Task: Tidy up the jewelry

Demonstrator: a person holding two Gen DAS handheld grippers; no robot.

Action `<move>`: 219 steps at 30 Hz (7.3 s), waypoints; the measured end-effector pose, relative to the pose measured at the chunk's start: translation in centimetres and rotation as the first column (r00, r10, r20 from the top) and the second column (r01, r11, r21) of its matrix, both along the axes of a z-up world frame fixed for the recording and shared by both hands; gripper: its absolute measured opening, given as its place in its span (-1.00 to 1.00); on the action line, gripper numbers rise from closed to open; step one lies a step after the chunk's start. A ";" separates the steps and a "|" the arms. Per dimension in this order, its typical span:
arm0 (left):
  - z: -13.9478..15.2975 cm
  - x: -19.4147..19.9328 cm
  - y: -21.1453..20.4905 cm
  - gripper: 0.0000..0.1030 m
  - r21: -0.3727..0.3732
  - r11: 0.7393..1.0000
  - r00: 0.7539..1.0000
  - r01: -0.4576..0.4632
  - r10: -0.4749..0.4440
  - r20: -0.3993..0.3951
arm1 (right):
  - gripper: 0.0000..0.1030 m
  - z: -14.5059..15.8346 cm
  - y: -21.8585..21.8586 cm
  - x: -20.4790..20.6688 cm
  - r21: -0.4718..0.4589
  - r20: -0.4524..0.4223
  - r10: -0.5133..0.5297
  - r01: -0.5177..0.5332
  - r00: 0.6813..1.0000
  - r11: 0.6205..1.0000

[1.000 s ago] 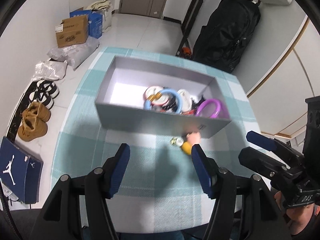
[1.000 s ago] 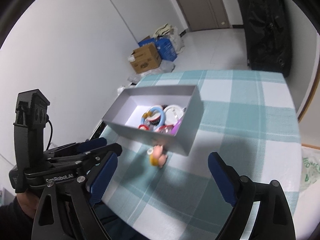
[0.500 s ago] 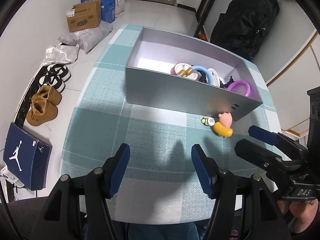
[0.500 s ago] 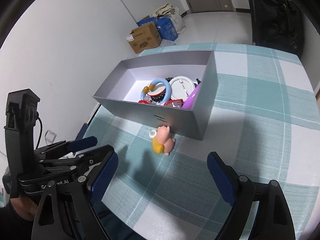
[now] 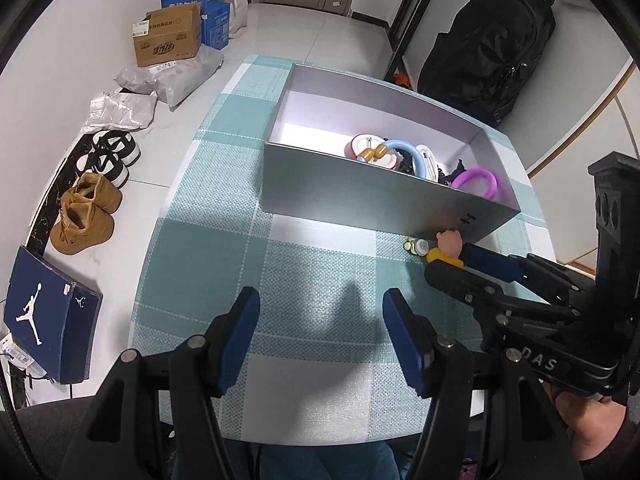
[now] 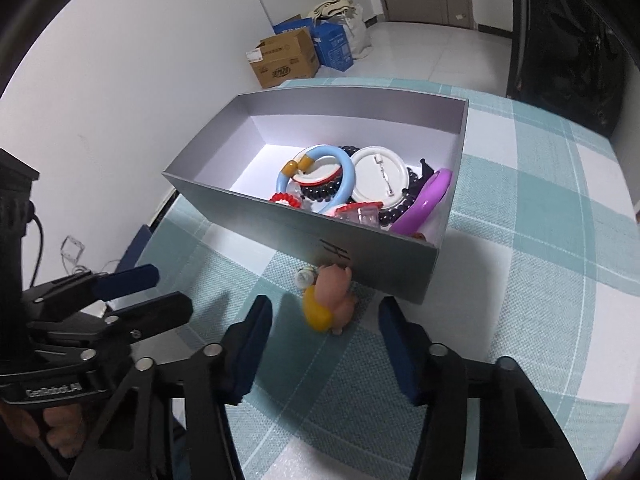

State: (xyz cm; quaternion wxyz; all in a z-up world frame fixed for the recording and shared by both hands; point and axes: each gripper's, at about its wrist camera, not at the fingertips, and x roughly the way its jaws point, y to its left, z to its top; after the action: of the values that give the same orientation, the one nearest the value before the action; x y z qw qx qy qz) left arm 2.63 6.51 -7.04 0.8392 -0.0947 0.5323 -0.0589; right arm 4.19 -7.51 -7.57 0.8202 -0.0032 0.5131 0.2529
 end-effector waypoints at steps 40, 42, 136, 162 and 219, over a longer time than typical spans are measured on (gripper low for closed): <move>-0.2 1.0 -3.0 0.14 0.003 0.997 0.996 0.082 -0.082 0.024 | -0.50 2.4 -4.9 -1.7 0.103 -0.002 -0.017 0.018 1.000 0.994; -0.3 1.2 -3.5 0.14 0.010 0.996 0.995 0.093 -0.093 0.027 | -0.50 2.7 -5.6 -1.8 0.113 -0.002 -0.026 0.026 1.000 0.993; 3.8 6.3 -1.6 -0.85 -0.101 0.995 0.993 0.022 -0.011 0.114 | -0.50 6.2 -3.6 4.4 0.358 0.017 -0.079 0.067 0.997 0.931; 3.2 9.5 -3.2 -0.84 -0.162 0.986 0.996 0.026 -0.012 0.086 | -0.47 5.2 -4.7 7.4 0.326 0.008 -0.113 0.104 0.994 0.940; 7.3 -1.3 -3.3 0.39 0.016 1.000 0.919 -0.009 0.002 0.394 | 0.98 9.0 -8.7 -3.8 0.305 0.259 -0.159 0.075 0.953 0.949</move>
State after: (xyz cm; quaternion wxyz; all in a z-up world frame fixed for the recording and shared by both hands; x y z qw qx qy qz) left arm 1.31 3.22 0.24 0.9300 -0.0752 0.3530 -0.0697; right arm 0.36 -16.18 1.45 0.8897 0.1127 0.3480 0.2732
